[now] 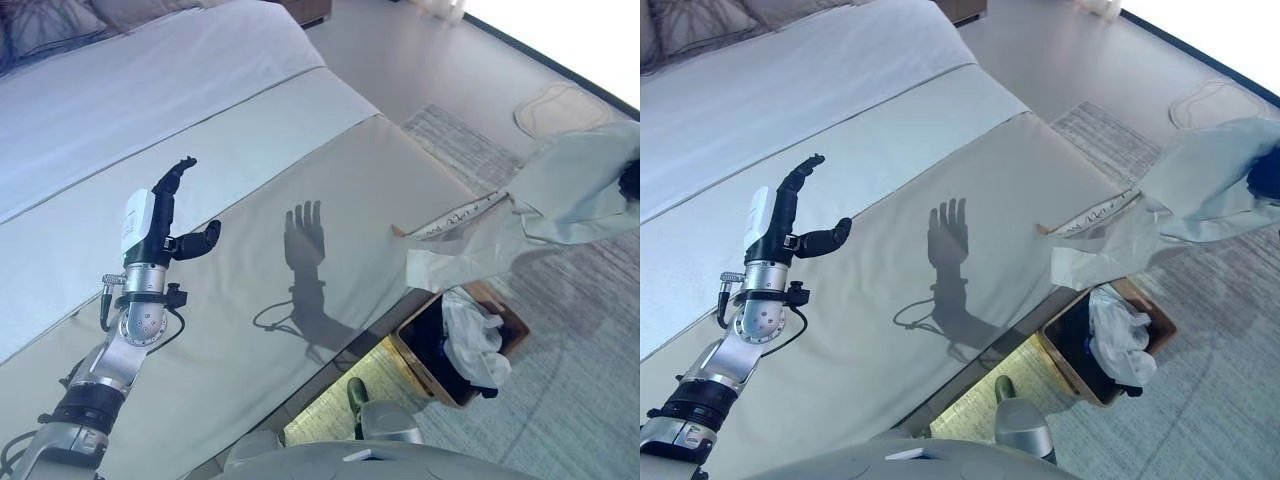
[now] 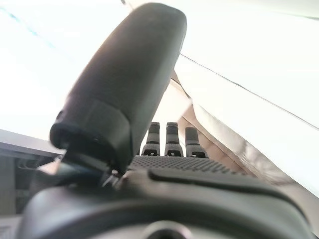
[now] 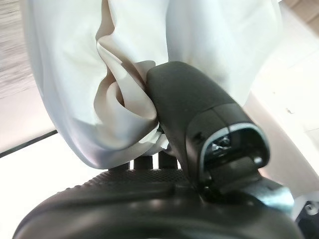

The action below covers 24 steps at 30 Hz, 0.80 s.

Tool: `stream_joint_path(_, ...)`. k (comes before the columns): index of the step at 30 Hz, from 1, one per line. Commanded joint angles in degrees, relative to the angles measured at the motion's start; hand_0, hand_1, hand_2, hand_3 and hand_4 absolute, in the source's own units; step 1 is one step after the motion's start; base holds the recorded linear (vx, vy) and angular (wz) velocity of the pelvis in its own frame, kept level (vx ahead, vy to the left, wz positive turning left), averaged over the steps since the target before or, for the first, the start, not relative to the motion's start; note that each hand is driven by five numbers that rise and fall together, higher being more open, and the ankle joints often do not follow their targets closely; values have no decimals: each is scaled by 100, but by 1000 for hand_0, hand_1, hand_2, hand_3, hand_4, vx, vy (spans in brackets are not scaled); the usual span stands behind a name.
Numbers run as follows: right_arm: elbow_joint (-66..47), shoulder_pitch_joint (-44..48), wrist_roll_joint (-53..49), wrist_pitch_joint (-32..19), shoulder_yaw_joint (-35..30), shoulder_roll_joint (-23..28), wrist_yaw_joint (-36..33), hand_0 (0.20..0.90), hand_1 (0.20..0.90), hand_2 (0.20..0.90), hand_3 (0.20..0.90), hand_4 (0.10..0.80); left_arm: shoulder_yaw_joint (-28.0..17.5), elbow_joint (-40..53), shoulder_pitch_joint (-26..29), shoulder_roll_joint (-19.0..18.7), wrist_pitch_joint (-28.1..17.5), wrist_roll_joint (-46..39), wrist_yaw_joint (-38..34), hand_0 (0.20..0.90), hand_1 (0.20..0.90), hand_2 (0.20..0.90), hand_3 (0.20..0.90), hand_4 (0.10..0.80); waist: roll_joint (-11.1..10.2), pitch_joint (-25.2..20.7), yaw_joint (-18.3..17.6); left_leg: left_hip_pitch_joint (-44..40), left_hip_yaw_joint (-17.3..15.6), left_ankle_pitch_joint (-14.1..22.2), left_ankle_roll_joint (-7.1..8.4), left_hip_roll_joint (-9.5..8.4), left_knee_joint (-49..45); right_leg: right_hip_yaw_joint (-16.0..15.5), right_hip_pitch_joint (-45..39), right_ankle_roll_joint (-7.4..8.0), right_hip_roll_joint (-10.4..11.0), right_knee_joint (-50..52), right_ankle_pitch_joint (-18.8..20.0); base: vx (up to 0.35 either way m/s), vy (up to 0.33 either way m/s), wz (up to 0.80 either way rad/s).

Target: Pick up the clothes from the bed and place them into the basket

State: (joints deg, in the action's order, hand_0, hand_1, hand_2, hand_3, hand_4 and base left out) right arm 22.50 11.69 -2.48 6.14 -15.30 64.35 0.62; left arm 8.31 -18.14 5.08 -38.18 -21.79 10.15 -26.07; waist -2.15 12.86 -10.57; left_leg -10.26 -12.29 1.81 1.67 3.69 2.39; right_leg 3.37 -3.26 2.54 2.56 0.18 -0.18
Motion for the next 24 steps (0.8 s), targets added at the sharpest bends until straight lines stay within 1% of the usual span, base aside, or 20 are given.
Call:
stream_joint_path(1, -190, 138, -351, -454, -531, 1018, -349, 300, 300, 300, 200, 100, 119, -72, 215, -175, -578, -48, -132, 900, 900, 900, 900, 800, -146, -958, -10, 435, 145, 482, -100, 26, -765, 20, 435, 121, -238, 726, -154, -27, 3, -15)
stream_joint_path(5, -166, -111, -404, -481, -738, 955, -268, 300, 300, 300, 200, 100, 116, -78, 295, -237, -612, -96, -107, 900, 900, 900, 900, 800, -119, -959, -93, 484, 103, 535, -98, 31, -847, 32, 518, 121, -238, 795, -173, -50, 4, -14)
stream_joint_path(8, -174, -216, -373, -461, -757, 829, -175, 300, 300, 300, 200, 100, 104, -69, 377, -306, -591, -162, -45, 900, 900, 900, 900, 800, -99, -956, -124, 495, 83, 522, -94, 28, -832, 19, 540, 134, -224, 786, -146, -47, -4, -15)
stream_joint_path(11, -114, -193, -280, -431, -563, 611, -47, 300, 300, 300, 200, 100, 122, -98, 461, -363, -603, -223, 14, 900, 900, 900, 900, 800, -61, -961, -136, 487, 54, 490, -92, 14, -771, 17, 552, 156, -207, 733, -93, -32, -7, -9)
stream_joint_path(15, 55, -51, -219, -368, -217, 339, 107, 300, 300, 300, 200, 100, 143, -77, 527, -345, -535, -229, 86, 900, 900, 900, 900, 800, -18, -982, -131, 488, 2, 481, -90, 6, -740, 12, 575, 179, -182, 681, -47, 0, 0, 0)
stream_joint_path(21, 584, 171, -377, -292, 217, -133, 211, 300, 300, 300, 200, 100, 204, -46, 623, -378, -425, -256, 201, 900, 900, 900, 900, 800, 61, -984, -70, 504, -32, 500, -103, -8, -755, -62, 573, 179, -147, 663, -45, 0, 0, 0)
stream_joint_path(24, 968, 253, -294, -372, 468, -347, 175, 300, 300, 300, 200, 100, 266, 48, 708, -391, -304, -306, 228, 900, 900, 900, 900, 800, 92, -958, -23, 528, -28, 511, -118, -7, -784, -99, 592, 171, -127, 679, -49, -10, -5, 1)
